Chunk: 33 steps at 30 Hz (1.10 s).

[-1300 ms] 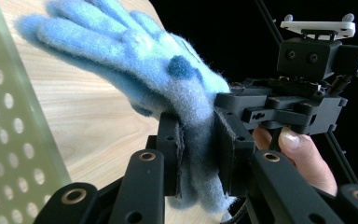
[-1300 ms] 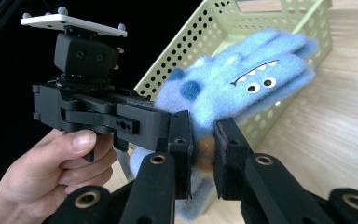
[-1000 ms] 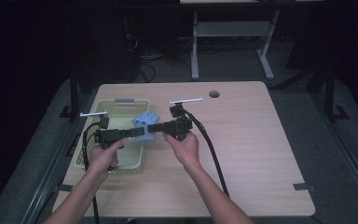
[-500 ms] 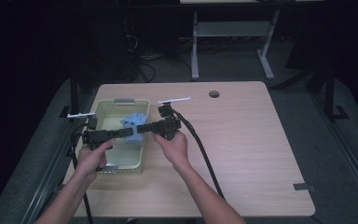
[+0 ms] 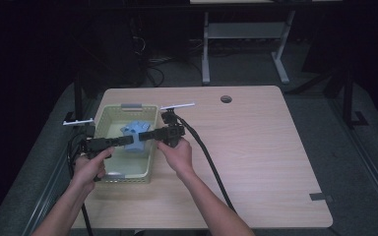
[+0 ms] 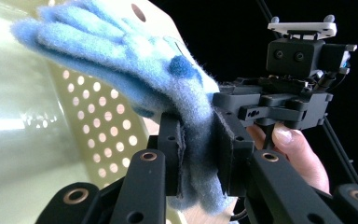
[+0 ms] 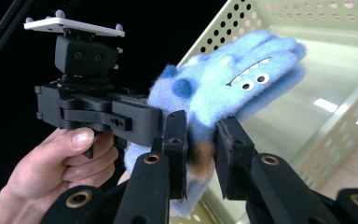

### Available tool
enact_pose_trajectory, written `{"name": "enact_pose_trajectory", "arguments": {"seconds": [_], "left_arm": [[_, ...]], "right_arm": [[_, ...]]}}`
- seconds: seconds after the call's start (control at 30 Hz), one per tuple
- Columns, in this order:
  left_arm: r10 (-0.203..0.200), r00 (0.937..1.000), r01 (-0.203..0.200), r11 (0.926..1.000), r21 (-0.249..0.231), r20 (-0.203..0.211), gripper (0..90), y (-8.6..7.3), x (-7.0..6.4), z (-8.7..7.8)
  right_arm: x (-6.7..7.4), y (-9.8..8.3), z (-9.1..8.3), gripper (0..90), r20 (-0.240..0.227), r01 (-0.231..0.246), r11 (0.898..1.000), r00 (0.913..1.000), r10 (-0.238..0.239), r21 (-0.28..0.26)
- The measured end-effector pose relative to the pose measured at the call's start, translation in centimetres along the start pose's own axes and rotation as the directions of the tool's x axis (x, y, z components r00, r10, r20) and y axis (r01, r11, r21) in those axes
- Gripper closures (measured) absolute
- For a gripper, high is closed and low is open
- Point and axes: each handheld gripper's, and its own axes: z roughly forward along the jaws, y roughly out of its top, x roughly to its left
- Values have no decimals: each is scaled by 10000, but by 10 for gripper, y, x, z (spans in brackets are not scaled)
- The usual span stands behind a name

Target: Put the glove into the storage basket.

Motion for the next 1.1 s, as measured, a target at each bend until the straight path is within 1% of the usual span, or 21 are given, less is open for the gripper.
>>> {"name": "enact_pose_trajectory", "arguments": {"seconds": [0.2, 0.37, 0.53, 0.7, 0.9, 0.93, 1.1], "left_arm": [[-116, 9999, 115, 9999, -81, -79, 737, -2, 8, -7], [-127, 9998, 125, 9998, -151, -174, 738, -1, 11, -13], [-192, 9995, 185, 9995, -248, -265, 739, -2, 17, -20], [-154, 9991, 146, 9997, -216, -383, 739, -2, 19, -25], [-205, 9979, 198, 9997, -127, -612, 739, -1, 22, -28], [-159, 9979, 152, 9998, -110, -628, 739, -1, 23, -28], [-164, 9968, 161, 9999, -42, -779, 739, 0, 25, -29]], "right_arm": [[-1, 2, 9, 751, 72, 44, 9998, 10000, -45, 194], [-2, 4, 18, 750, 32, -61, 9996, 10000, 60, 290], [-2, 5, 28, 750, -32, -121, 9993, 9999, 122, 352], [-4, 5, 38, 744, -63, -231, 9988, 9997, 234, 432], [-5, 6, 43, 731, 66, -245, 9982, 9997, 242, 555], [-6, 6, 43, 728, 116, -228, 9981, 9997, 222, 564], [-6, 6, 42, 708, 297, -134, 9983, 9995, 118, 565]]}}
